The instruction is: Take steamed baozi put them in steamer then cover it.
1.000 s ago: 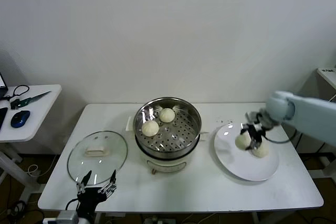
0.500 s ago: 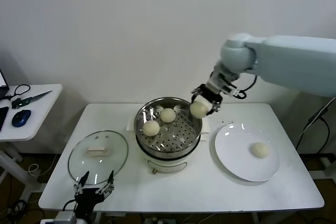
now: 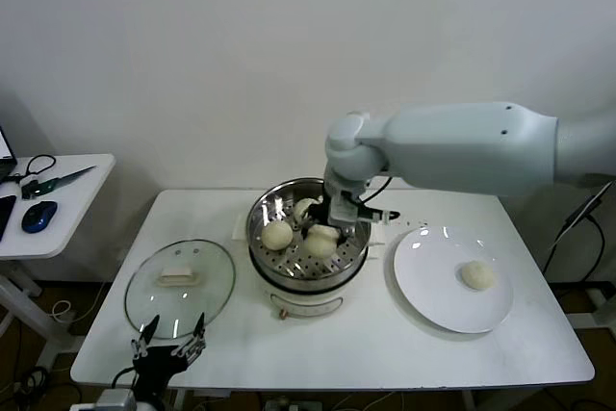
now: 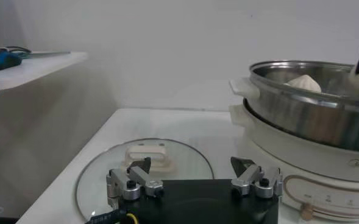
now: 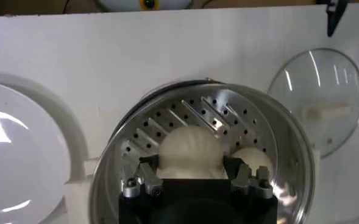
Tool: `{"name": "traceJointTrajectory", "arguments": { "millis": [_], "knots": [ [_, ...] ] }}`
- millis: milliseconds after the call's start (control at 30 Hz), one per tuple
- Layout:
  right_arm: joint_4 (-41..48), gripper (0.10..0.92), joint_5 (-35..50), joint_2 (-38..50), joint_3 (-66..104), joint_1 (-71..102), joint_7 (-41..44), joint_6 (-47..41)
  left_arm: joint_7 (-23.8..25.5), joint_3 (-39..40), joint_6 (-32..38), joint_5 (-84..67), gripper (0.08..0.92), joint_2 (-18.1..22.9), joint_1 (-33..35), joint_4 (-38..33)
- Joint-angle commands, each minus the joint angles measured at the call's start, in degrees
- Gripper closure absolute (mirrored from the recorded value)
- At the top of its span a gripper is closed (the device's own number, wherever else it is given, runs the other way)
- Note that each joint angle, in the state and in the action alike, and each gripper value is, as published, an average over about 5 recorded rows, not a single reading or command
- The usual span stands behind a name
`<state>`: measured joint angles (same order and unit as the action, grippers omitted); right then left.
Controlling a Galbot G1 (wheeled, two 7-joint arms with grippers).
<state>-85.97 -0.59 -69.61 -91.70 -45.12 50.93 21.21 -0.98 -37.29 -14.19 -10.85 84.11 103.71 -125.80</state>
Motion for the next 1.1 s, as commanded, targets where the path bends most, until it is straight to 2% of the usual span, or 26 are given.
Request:
{"name": "traceJointTrajectory", "arguments": {
  "millis": [33, 267, 467, 667, 767, 933, 1100],
  "knots": [
    [1.8, 0.321, -5.9, -3.5, 0.4, 6.5, -2.1, 2.2, 0.0, 0.0, 0.0, 0.0, 0.177, 0.0, 0.0, 0.1],
    [3.0, 0.316, -6.0, -3.7, 0.4, 7.7, -2.4, 2.2, 0.0, 0.0, 0.0, 0.0, 0.177, 0.0, 0.3, -0.3],
    [3.9, 0.217, -4.9, -3.1, 1.3, 5.7, -2.4, 2.7, -0.1, 0.0, 0.2, 0.0, 0.177, 0.0, 0.7, -0.3],
    [5.4, 0.203, 2.2, 1.5, 1.2, -0.4, -0.7, 4.2, -0.1, 0.0, 0.1, 0.1, 0.177, 0.0, 0.8, -0.7],
    [7.8, 0.202, 9.0, 5.8, -1.4, -5.1, 2.8, 4.6, -0.1, 0.2, 0.1, 0.2, 0.177, 0.0, 0.8, -0.8],
    [12.6, 0.203, 27.6, 14.9, -13.1, -14.7, 11.8, -4.1, 0.0, 0.3, 0.1, 0.2, 0.177, 0.0, 0.8, -1.1],
    [11.9, 0.203, 32.7, 27.0, -18.4, -16.5, 12.0, -18.0, 0.0, 0.2, 0.2, 0.2, 0.177, -1.0, 0.7, -0.8]
  ]
}}
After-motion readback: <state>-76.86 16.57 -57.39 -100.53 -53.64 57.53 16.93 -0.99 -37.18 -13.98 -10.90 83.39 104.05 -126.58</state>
